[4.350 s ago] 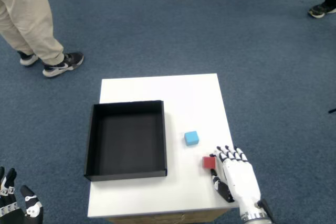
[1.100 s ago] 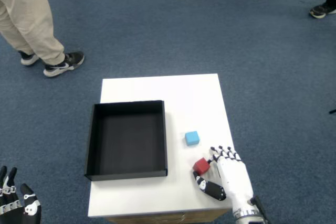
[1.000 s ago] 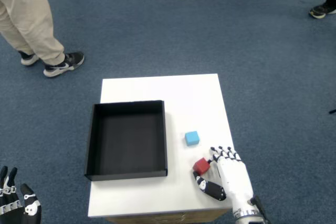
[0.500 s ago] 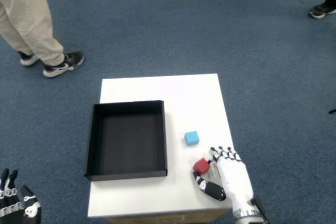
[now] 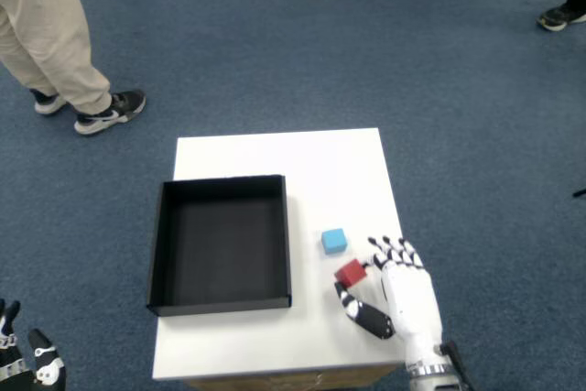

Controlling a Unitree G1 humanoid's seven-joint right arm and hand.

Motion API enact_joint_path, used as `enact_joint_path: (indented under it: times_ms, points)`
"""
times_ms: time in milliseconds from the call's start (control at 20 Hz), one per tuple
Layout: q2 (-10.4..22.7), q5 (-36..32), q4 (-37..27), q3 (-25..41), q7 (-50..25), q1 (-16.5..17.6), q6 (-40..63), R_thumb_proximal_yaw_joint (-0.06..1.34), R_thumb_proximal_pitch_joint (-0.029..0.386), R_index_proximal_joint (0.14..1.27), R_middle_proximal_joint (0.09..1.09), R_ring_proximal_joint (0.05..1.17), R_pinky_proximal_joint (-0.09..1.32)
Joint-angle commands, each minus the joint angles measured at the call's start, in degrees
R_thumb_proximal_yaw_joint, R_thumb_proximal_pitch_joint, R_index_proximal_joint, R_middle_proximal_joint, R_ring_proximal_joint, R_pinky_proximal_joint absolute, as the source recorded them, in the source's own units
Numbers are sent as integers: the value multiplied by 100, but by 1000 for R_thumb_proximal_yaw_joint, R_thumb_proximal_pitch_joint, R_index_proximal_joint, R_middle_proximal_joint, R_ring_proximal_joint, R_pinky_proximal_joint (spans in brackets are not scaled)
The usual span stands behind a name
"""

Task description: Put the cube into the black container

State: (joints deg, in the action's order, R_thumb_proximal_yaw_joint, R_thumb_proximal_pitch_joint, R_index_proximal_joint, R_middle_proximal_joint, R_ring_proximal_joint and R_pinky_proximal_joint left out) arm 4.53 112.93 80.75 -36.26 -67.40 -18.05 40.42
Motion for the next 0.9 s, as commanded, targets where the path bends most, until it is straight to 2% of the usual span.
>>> enact_joint_path:
  times_ms: [50,300,450,600,900]
  points:
    - [97,48,-371,365,-1045,-382,739,1203,176,1089,270,205,70]
    - [148,41,-541,1058,-2063,-579,1047,1201,170,1092,270,203,58]
    - [151,-7,-1024,1731,-2606,-754,1606,1199,165,1095,269,197,47]
    - [152,-289,-1543,2141,-2589,-780,1992,1195,163,1094,264,187,29]
    - [131,-860,-1973,3010,-2427,-830,2043,1193,161,1090,254,169,-23]
